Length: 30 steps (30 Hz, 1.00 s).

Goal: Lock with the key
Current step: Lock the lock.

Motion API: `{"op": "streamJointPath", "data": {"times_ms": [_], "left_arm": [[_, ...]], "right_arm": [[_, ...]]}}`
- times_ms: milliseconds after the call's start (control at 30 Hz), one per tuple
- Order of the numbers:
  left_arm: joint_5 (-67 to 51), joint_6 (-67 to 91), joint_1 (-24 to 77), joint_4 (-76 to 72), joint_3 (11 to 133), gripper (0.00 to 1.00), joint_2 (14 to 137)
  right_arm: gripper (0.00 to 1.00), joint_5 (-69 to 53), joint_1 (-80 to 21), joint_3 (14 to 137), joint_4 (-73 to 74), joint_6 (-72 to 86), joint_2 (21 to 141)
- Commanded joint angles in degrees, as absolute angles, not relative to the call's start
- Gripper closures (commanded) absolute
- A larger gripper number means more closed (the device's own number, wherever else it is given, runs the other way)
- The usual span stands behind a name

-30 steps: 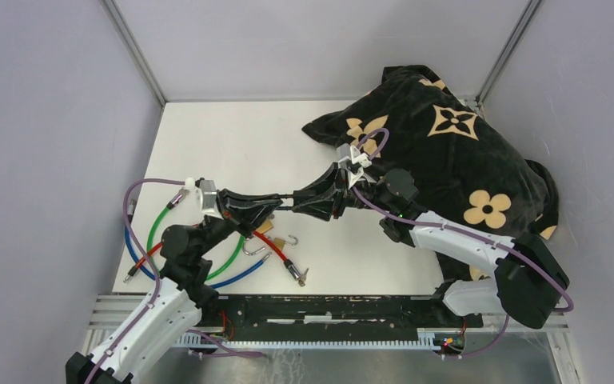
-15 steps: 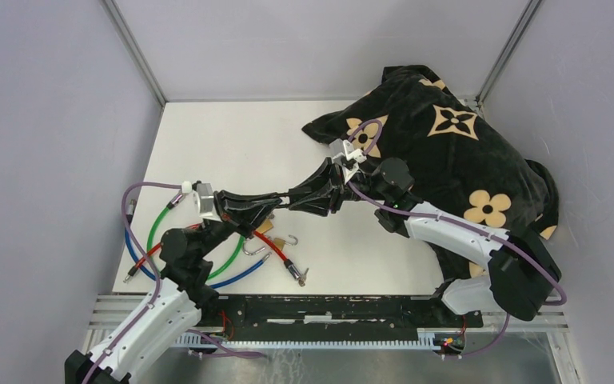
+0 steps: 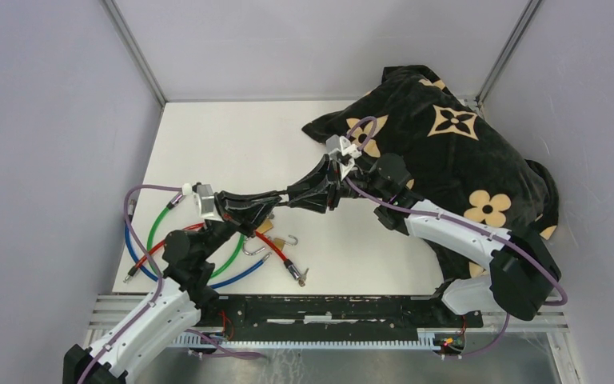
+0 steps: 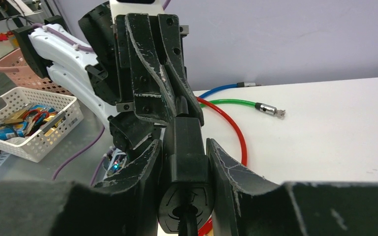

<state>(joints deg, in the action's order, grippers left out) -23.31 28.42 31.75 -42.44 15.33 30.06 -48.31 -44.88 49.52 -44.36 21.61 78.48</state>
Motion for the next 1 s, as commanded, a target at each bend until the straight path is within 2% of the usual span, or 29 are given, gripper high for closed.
{"op": "streamJointPath", "data": {"times_ms": [0, 600, 967], "left_arm": [[-32.38, 30.27, 38.34, -37.71, 14.50, 0.98, 35.26], [-33.86, 29.52, 42.10, -39.70, 15.56, 0.98, 37.73], [-36.72, 27.85, 45.17, -40.51, 16.82, 0.98, 39.63]], "right_arm": [[1.00, -42.58, -50.68, 55.55, -41.61, 15.79, 81.41], [1.00, -45.00, -50.71, 60.24, -32.57, 9.61, 86.75], [1.00, -48.10, -50.69, 60.37, -32.15, 7.74, 87.63]]}}
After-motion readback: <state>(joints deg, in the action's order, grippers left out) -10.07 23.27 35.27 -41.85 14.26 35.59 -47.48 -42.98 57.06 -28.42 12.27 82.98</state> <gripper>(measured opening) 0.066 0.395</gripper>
